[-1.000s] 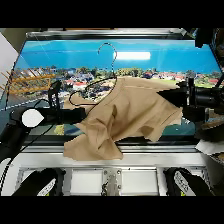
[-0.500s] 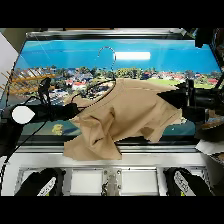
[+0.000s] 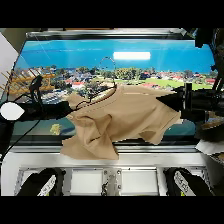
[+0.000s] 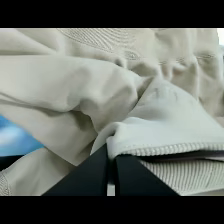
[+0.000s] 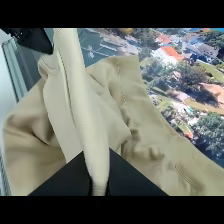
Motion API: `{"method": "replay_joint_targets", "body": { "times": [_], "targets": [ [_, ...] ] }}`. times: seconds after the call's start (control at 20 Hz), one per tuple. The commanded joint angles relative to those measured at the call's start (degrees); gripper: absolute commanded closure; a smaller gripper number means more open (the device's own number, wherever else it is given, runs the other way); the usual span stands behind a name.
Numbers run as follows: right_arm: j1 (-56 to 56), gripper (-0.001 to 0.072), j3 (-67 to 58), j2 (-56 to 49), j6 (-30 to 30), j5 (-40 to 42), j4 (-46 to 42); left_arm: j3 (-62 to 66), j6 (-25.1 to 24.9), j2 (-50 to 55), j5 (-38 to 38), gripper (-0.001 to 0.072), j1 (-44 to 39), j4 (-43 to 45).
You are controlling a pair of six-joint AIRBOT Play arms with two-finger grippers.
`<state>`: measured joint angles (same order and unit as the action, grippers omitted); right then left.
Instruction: Fold the clothes and pants, and hang the long-sleeved shirts on hangers.
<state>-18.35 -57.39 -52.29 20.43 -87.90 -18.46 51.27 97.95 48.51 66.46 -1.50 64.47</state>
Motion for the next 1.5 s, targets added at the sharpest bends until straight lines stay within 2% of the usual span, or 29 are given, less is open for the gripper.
{"method": "replay_joint_targets", "body": {
  "times": [0.0, 0.25, 0.35, 0.5, 0.65, 0.85, 1.05, 1.1, 1.15, 1.2, 1.45],
  "targets": [
    [-0.02, 0.0698, 2.36, 0.11, -0.15, 0.02, -2.12, 5.42, -1.6, -0.02, 1.77, 0.0691, 0.66, 0.02],
    [0.02, 0.0699, 13.7, 0.48, -5.38, 0.02, 6.91, 15.37, -3.93, 0.33, 3.82, 0.069, -3.69, 0.55],
    [1.66, 0.0699, 16.15, 0.37, -5.95, -0.04, 7.76, 20.57, -5.4, 2.95, 7.06, 0.069, -5.09, 0.52],
    [7.43, 0.0699, 16.26, 0.37, -6.97, -0.57, 9.81, 29.55, -7.76, 9.94, 14.64, 0.069, -7.5, 0.44],
    [14.1, 0.0699, 16.26, 0.37, -7.17, 3.58, 11.21, 37.16, -9.68, 16.13, 20.09, 0.069, -10.25, 0.5],
    [19.34, 0.0699, 16.26, 0.37, -7.19, 6.14, 14.6, 44.59, -9.68, 19.43, 22.12, 0.069, -10.16, 0.5],
    [19.54, 0.0698, 16.26, 0.37, -7.19, 6.25, 17.25, 46.38, -9.68, 17.7, 23.63, 0.0689, -7.82, 0.46],
    [19.54, 0.0698, 16.26, 0.37, -7.17, 6.25, 17.22, 46.36, -9.7, 17.0, 24.06, 0.0637, -7.28, 0.44],
    [19.54, 0.0699, 16.26, 0.37, -7.17, 6.23, 17.22, 46.34, -9.7, 16.33, 24.11, 0.0389, -6.8, 0.44],
    [19.54, 0.0698, 16.26, 0.39, -7.17, 6.21, 17.22, 46.34, -9.7, 15.52, 23.76, 0.0203, -6.56, 0.5],
    [19.54, 0.0698, 16.26, 0.37, -7.17, 6.03, 17.22, 46.31, -9.68, 9.81, 21.73, 0.0198, -0.2, 0.46]
  ]
}}
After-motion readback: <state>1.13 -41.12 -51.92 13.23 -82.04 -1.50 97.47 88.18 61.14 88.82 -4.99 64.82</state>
